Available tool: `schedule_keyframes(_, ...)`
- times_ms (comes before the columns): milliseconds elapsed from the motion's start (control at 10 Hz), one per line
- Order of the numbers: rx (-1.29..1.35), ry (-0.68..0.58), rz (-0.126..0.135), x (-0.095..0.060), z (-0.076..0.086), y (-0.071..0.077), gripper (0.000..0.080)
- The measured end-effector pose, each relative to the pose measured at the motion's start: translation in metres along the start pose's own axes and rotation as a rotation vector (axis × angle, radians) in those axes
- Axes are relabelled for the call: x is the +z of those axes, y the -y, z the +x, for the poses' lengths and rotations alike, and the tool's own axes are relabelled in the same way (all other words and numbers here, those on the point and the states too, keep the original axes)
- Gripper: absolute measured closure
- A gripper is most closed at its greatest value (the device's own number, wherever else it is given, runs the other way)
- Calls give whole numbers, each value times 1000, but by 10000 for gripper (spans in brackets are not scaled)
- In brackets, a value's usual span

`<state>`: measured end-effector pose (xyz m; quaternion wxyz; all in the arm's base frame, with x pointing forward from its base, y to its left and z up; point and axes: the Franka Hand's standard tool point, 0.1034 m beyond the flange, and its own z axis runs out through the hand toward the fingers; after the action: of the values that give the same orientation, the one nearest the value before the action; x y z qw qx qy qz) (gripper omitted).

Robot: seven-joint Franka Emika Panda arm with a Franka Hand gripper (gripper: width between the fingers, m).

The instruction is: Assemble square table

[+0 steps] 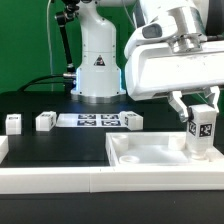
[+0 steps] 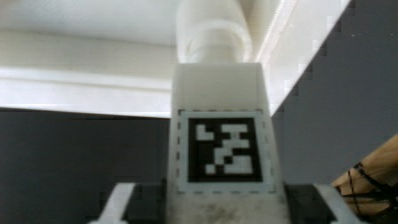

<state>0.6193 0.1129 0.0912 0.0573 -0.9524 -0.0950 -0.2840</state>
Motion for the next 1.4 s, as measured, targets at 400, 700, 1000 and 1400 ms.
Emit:
schedule_keyframes(400, -4, -23, -13, 6, -14, 3, 509)
schedule_keyframes(700, -6, -32, -18, 5, -16, 4, 509)
schedule_keyframes(1000, -5, -4, -7, 7, -18, 5, 411)
schedule_keyframes(1400, -5, 2, -5, 8, -20, 5, 154)
